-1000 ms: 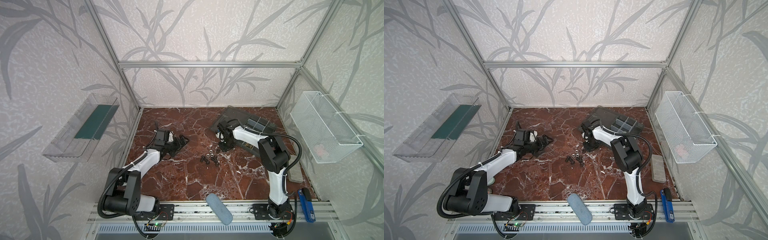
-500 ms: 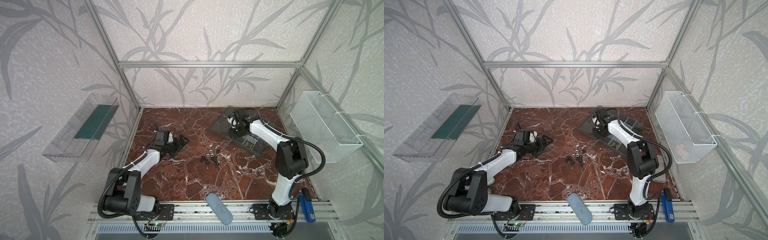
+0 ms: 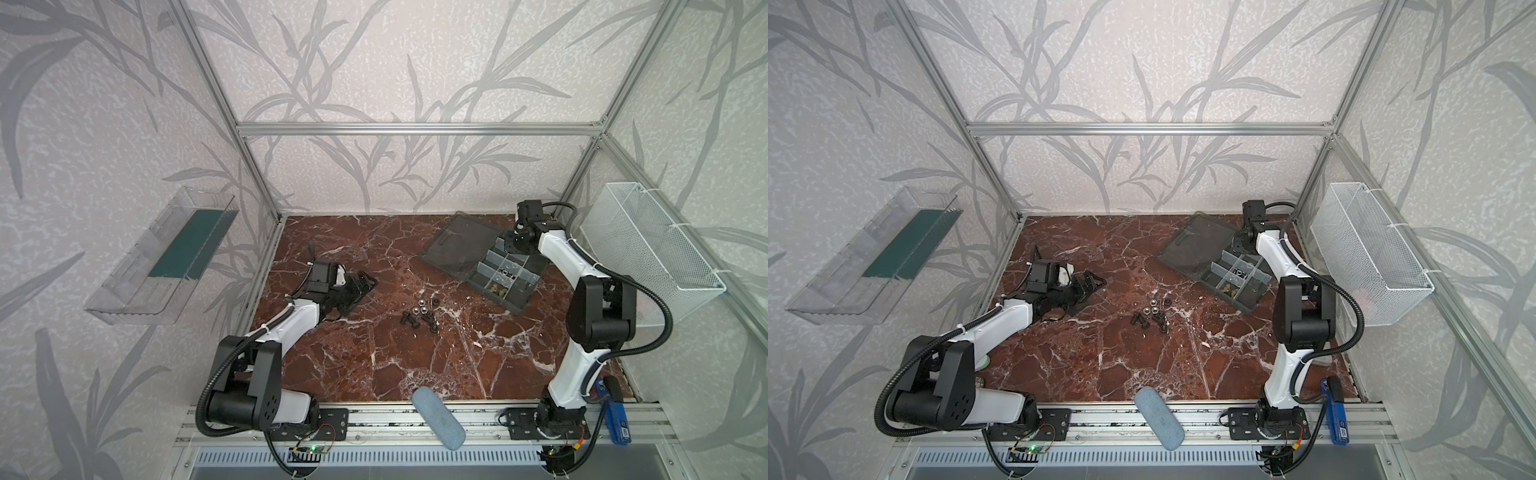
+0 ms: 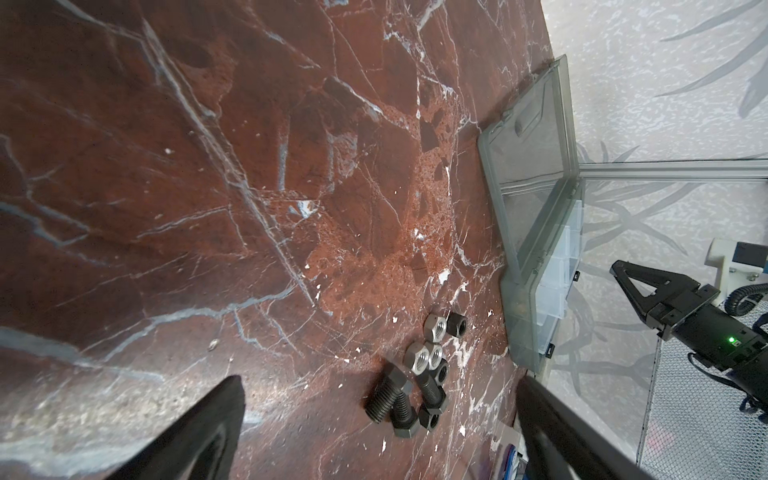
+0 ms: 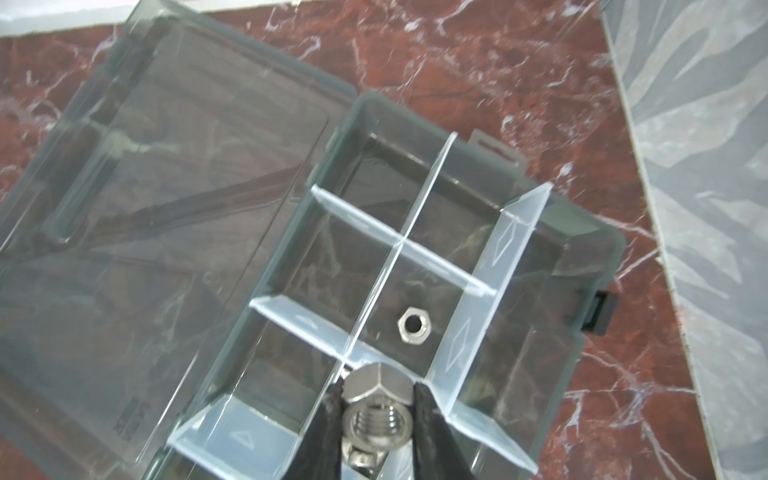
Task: Sort the screws and nuts into containers
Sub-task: 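Lift the silver hex nut and carry it over the organizer box, then open the right gripper to drop the hex nut into a compartment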
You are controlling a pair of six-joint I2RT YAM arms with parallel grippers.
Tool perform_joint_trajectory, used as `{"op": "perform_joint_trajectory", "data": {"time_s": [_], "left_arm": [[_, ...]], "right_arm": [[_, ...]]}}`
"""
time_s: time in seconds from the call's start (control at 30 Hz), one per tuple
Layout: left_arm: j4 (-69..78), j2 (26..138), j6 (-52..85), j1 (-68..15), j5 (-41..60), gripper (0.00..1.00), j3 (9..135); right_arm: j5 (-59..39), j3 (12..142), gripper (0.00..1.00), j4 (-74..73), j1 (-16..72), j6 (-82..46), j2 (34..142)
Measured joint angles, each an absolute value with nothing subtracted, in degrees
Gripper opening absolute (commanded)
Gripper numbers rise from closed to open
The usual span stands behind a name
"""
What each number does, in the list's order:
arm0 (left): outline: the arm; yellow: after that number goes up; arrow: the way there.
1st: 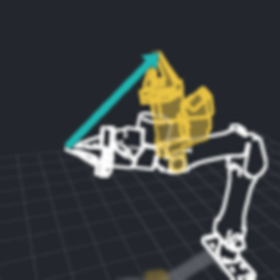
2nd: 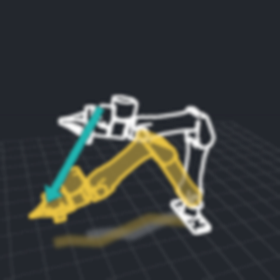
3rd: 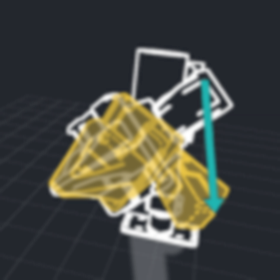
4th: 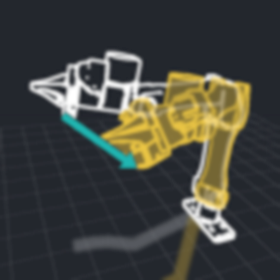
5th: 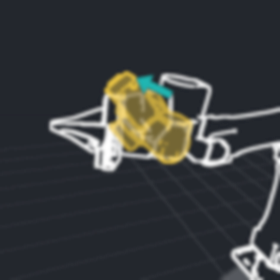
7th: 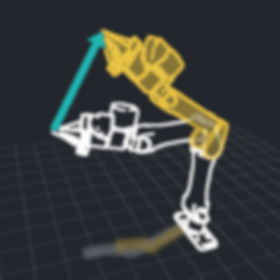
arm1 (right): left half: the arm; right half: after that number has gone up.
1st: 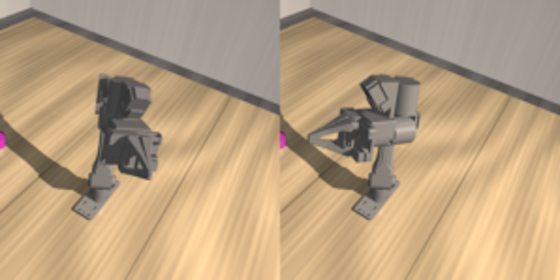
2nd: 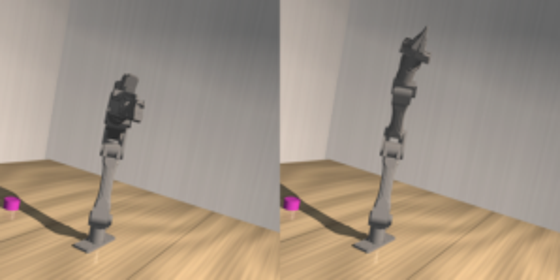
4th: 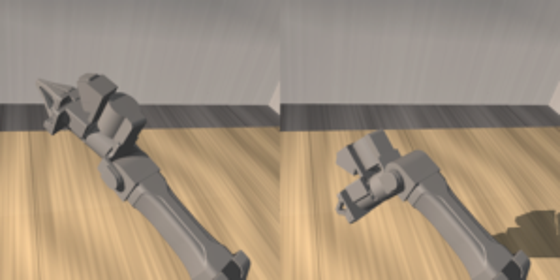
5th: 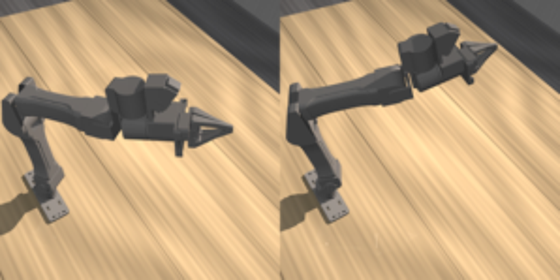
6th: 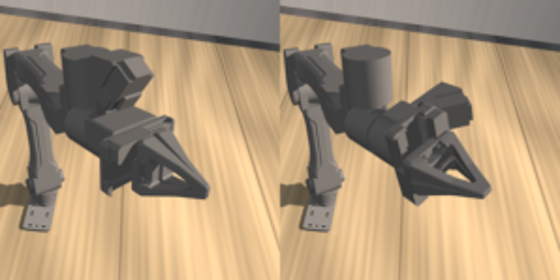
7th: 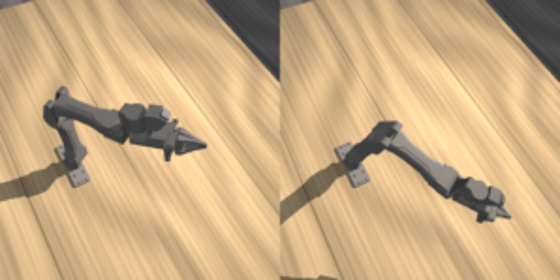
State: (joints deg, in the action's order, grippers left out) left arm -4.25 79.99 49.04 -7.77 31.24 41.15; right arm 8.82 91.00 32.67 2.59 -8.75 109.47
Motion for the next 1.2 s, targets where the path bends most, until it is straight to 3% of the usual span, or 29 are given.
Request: {"op": "perform_joint_trajectory", "data": {"time_s": [0.4, 1.0, 1.03, 1.2], "left_arm": [[-4.3, 80.0, 49.0, -7.8, 31.4, 0.99, 41.1], [-4.3, 80.1, 49.0, -7.8, 31.5, 0.99, 41.1], [-4.3, 80.1, 49.0, -7.8, 31.5, 0.99, 41.1], [-4.3, 80.1, 49.0, -7.8, 31.5, 0.99, 41.1]], "right_arm": [[12.5, 94.7, 0.0, 32.4, 1.3, -8.3, 116.8], [12.9, 94.0, 0.0, 32.5, 0.2, -8.1, 118.1], [12.8, 94.0, 0.01, 32.6, 0.2, -8.1, 118.5], [12.5, 94.0, 0.31, 33.2, 0.2, -8.1, 120.9]]}}
